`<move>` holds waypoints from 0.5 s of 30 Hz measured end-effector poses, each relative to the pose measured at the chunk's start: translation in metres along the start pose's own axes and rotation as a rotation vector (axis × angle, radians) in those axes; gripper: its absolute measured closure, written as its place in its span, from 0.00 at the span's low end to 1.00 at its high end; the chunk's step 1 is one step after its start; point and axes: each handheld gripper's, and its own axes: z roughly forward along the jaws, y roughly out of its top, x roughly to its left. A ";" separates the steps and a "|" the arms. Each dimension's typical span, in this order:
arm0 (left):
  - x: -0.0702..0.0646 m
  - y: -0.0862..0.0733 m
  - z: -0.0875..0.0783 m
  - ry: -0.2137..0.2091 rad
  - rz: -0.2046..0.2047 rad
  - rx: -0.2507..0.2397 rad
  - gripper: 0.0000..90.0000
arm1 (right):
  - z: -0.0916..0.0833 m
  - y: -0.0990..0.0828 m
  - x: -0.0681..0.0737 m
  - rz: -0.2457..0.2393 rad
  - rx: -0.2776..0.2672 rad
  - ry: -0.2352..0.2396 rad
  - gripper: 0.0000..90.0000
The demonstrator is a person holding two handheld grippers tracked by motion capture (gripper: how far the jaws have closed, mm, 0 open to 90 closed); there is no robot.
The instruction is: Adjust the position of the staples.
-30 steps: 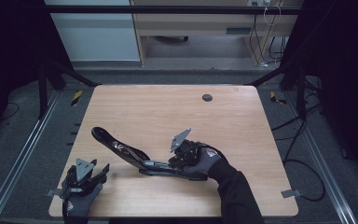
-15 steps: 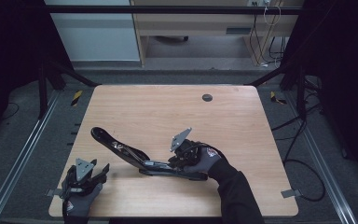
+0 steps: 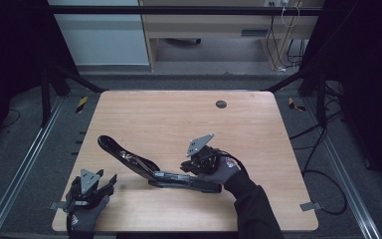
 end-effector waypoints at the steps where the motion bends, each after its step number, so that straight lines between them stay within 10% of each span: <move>1: 0.000 0.000 0.000 -0.004 -0.001 -0.004 0.52 | -0.003 0.000 0.000 0.005 -0.018 -0.013 0.96; 15: -0.004 0.016 -0.020 -0.072 -0.073 -0.129 0.54 | -0.033 -0.049 0.009 0.226 -0.148 -0.223 1.00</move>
